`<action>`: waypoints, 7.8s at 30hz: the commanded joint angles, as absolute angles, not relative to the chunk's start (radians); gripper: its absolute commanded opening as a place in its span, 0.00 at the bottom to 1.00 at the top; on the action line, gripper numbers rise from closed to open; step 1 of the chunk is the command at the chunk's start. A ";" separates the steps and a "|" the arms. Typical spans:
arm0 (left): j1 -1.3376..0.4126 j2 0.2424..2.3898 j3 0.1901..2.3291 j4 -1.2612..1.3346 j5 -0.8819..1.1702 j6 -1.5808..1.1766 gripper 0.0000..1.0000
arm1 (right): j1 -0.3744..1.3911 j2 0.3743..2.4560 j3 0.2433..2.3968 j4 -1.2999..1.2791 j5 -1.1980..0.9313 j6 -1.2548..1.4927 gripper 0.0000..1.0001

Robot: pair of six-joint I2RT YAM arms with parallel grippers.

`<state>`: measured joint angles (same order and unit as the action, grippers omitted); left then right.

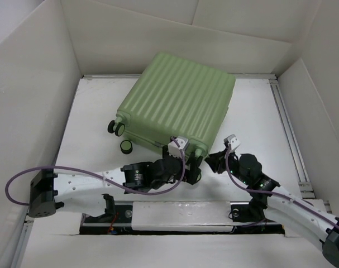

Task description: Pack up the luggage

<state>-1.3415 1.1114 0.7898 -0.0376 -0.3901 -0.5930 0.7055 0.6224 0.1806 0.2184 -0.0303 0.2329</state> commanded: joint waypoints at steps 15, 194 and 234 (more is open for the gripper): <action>-1.295 1.296 0.957 0.038 -0.518 -0.597 0.73 | 0.672 0.632 0.187 0.425 -0.072 0.224 0.02; -1.175 1.522 0.489 1.129 -0.541 -0.500 0.32 | 1.080 1.066 0.804 -0.173 0.512 0.905 0.00; -1.264 1.511 0.439 1.189 -0.673 -0.353 0.39 | 1.131 1.022 0.813 -0.201 0.561 0.905 0.00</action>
